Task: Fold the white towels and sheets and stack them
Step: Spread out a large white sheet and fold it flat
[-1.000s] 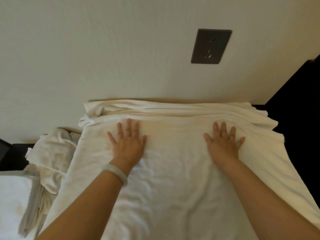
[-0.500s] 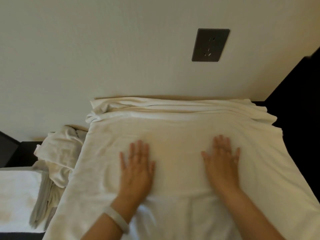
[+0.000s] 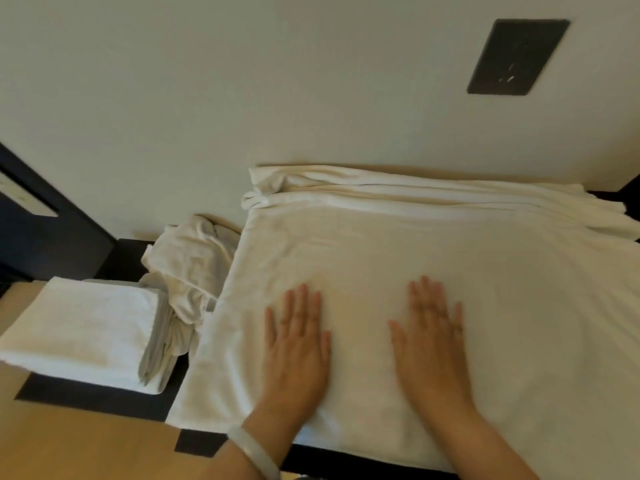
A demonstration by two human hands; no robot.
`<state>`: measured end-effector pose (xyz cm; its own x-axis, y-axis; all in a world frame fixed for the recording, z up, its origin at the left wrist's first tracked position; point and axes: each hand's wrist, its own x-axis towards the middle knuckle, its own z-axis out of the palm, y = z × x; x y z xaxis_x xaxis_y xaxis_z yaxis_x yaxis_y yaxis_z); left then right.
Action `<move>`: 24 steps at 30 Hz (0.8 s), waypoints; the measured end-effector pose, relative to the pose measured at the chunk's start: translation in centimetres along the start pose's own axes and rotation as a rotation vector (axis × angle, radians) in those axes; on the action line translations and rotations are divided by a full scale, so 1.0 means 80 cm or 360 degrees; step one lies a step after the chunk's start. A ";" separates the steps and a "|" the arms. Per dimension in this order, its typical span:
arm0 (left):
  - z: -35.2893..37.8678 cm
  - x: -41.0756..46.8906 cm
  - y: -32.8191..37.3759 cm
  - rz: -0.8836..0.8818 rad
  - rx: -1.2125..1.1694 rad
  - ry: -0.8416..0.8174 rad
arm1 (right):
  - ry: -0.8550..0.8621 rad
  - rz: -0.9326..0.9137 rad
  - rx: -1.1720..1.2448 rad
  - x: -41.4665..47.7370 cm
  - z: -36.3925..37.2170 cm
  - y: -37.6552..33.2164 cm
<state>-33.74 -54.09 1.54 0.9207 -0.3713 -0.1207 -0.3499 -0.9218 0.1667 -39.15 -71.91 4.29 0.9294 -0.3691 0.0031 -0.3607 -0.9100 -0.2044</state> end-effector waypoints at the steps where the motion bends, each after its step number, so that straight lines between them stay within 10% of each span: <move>1: 0.002 -0.007 0.008 0.0072 0.0001 0.0000 | 0.0014 -0.0158 0.0035 -0.013 0.008 -0.025; 10: -0.008 -0.051 -0.109 -0.0225 -0.0093 0.0083 | -0.0222 -0.0403 -0.0129 -0.042 0.038 -0.052; 18: -0.039 -0.038 -0.171 -0.1054 -0.1565 -0.0186 | -0.0316 -0.0619 -0.0041 -0.040 0.048 -0.127; 24: -0.038 -0.048 -0.215 -0.0933 -0.2378 -0.0583 | -0.0311 -0.0734 -0.0153 -0.042 0.065 -0.134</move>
<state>-30.71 -36.52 2.14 0.6959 -0.2372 -0.6778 0.6764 -0.1006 0.7297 -38.00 -59.95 1.34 0.9876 0.1090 -0.1134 0.0934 -0.9865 -0.1342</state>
